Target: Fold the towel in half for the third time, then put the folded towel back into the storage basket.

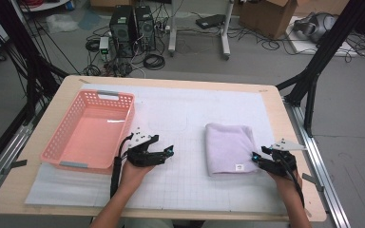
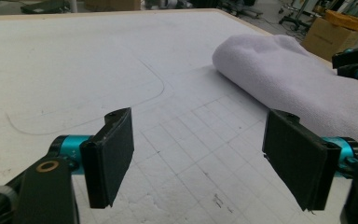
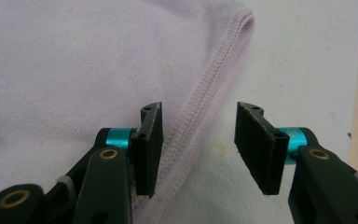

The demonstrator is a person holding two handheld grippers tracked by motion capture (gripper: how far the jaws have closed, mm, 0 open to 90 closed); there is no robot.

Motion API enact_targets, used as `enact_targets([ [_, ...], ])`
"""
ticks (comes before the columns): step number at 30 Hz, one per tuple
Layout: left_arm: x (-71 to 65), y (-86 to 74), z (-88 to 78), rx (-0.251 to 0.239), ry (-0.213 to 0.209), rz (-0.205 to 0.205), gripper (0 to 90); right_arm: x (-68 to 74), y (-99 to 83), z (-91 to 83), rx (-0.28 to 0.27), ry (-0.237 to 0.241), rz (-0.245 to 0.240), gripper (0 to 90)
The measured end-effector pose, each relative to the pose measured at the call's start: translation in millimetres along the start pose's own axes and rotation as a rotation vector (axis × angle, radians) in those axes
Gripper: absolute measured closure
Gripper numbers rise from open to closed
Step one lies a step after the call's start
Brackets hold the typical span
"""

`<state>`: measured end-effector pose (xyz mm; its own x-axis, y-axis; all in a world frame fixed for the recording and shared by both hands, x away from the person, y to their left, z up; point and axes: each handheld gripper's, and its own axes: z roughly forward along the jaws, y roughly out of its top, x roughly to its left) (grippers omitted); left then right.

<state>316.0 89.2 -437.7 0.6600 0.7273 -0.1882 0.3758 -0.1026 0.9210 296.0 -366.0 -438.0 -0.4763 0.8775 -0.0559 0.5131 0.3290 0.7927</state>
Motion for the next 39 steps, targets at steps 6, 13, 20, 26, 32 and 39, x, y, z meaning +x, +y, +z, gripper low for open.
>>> enact_targets([
  [6, -1.4, -0.6, 2.1, 0.000, -0.012, 0.011, 24.0, 4.1, 0.5, -18.4, -0.065, 0.008, -0.007, 42.5],
  [13, -4.4, -1.0, 2.7, 0.001, -0.039, 0.038, 22.8, 8.2, -2.4, -37.6, -0.138, 0.042, 0.004, 29.1],
  [20, -3.2, -1.1, 2.2, 0.014, -0.033, 0.041, 22.7, 10.1, -8.4, -41.2, -0.144, 0.056, -0.007, 22.1],
  [26, -3.8, -1.1, 1.1, 0.012, -0.037, 0.039, 23.0, 10.5, -10.8, -45.6, -0.171, 0.060, 0.003, 21.9],
  [32, -4.8, -3.5, 3.2, 0.016, -0.035, 0.047, 23.0, 12.2, -9.8, -43.7, -0.176, 0.066, 0.001, 21.9],
  [39, -6.1, -4.3, 4.6, 0.017, -0.049, 0.052, 23.3, 9.3, -10.2, -46.1, -0.189, 0.052, 0.009, 21.9],
])
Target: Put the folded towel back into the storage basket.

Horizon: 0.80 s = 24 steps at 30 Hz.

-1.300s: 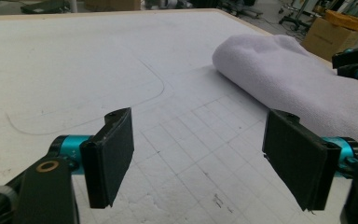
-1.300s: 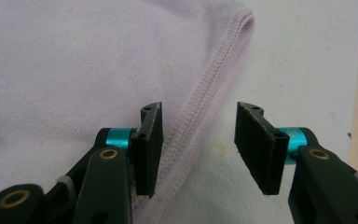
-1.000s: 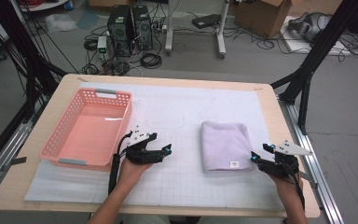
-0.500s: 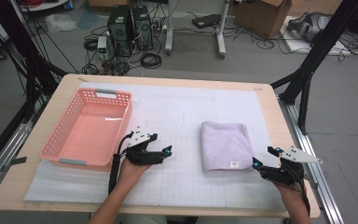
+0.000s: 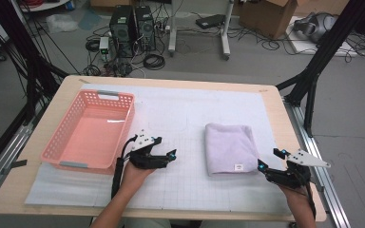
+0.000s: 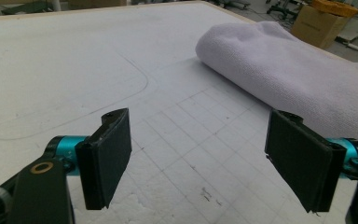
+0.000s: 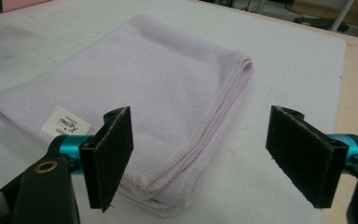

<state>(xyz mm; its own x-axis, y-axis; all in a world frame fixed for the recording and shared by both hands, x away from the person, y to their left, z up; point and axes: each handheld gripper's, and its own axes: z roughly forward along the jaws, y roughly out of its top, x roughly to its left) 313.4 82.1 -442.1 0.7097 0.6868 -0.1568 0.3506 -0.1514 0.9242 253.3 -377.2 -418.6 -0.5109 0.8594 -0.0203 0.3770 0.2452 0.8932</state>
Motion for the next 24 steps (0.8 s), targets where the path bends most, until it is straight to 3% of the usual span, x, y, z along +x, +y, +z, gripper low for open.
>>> enact_targets([
  [5, -0.8, 0.2, 4.3, 0.009, -0.014, -0.006, 23.2, -1.7, -1.5, -2.3, 0.003, -0.007, 0.005, 21.9],
  [9, -2.7, 1.5, 10.4, 0.018, 0.004, -0.017, 16.7, -3.1, -2.6, -4.1, -0.002, -0.011, 0.012, 21.9],
  [11, -2.9, 2.2, 15.9, 0.013, -0.010, -0.034, 16.9, -2.2, -2.4, -3.7, 0.004, -0.010, 0.005, 21.9],
  [13, -5.3, 0.5, 20.4, 0.041, -0.016, -0.023, 16.9, -1.8, -2.2, -3.0, 0.006, -0.004, 0.006, 21.9],
  [17, -9.3, 1.8, 23.7, 0.032, -0.029, -0.025, 16.9, -1.8, -1.5, -3.1, -0.005, 0.006, 0.011, 21.9],
  [19, -12.3, 2.3, 27.9, 0.042, -0.027, -0.024, 16.9, -1.8, -0.8, -3.5, -0.008, 0.010, 0.017, 21.9],
  [20, -14.6, 3.8, 32.6, 0.070, -0.026, -0.021, 17.2, -1.8, 0.0, -3.2, -0.009, 0.014, 0.020, 21.9],
  [24, -15.1, 10.8, 39.5, 0.085, -0.041, -0.031, 18.1, -1.1, 1.2, -0.2, -0.010, 0.021, 0.011, 21.9],
])
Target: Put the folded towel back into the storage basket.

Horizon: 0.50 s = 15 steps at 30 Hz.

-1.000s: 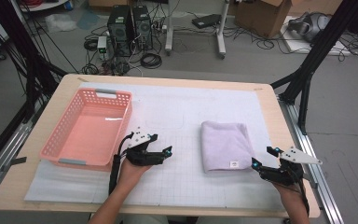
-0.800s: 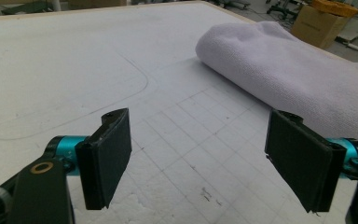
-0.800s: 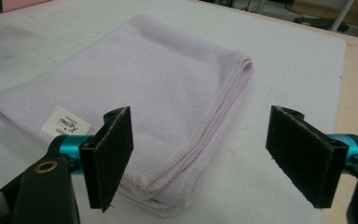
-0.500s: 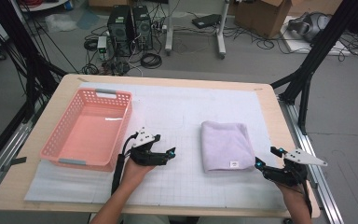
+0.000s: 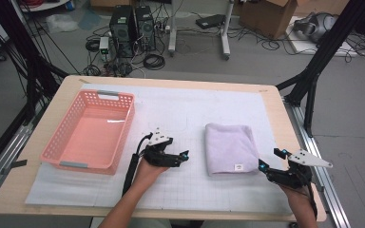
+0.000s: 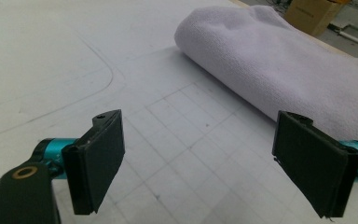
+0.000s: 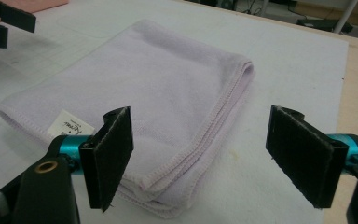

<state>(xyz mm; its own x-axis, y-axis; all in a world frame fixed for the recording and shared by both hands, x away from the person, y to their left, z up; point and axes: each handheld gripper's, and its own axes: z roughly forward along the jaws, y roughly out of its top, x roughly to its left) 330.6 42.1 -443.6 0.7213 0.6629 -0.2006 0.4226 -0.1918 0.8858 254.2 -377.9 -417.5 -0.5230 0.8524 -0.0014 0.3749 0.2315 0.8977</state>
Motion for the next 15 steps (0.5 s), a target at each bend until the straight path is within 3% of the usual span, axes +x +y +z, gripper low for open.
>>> enact_targets([
  [3, -3.4, 9.1, 7.8, -0.002, -0.020, -0.004, 18.6, 1.5, 0.3, 1.4, 0.005, 0.007, -0.001, 21.9],
  [6, -8.1, 16.6, 18.9, 0.033, -0.037, -0.001, 19.1, 1.6, 0.2, 1.7, 0.005, 0.013, -0.007, 21.9],
  [15, -16.3, 31.0, 54.5, 0.070, -0.063, -0.079, 23.9, 1.6, -0.5, 2.0, 0.019, 0.008, -0.018, 21.9],
])
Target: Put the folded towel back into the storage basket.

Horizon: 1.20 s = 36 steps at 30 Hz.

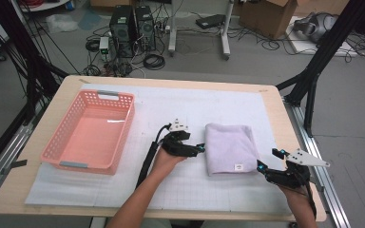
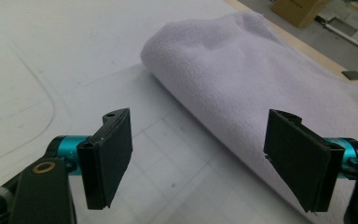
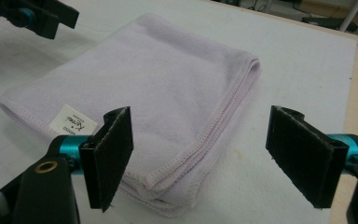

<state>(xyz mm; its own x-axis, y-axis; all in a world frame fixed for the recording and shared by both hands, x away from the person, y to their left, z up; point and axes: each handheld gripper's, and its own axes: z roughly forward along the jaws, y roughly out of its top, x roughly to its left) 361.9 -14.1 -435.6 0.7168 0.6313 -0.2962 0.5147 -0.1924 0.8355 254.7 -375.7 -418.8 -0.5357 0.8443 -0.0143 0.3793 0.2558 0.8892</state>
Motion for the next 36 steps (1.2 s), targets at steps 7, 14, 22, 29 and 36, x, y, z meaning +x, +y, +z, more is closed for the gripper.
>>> enact_targets([
  [7, -6.3, 5.1, 21.6, 0.035, -0.014, -0.016, 23.7, -0.1, 0.1, -0.1, 0.001, 0.000, -0.001, 21.9],
  [14, -11.5, 4.2, 39.0, 0.072, -0.043, -0.060, 23.8, 0.9, 0.6, 1.7, 0.005, -0.002, -0.019, 21.9],
  [22, -13.0, 3.9, 48.0, 0.118, -0.022, -0.085, 23.3, 1.6, 0.3, 3.1, 0.011, 0.005, -0.014, 21.9],
  [29, -23.9, 9.7, 59.1, 0.152, 0.000, -0.067, 29.3, 1.6, 0.0, 3.7, 0.025, -0.003, -0.029, 22.0],
  [36, -23.5, 9.7, 58.0, 0.140, -0.029, -0.079, 58.9, 0.0, -0.5, 2.5, 0.021, -0.005, -0.020, 22.0],
])
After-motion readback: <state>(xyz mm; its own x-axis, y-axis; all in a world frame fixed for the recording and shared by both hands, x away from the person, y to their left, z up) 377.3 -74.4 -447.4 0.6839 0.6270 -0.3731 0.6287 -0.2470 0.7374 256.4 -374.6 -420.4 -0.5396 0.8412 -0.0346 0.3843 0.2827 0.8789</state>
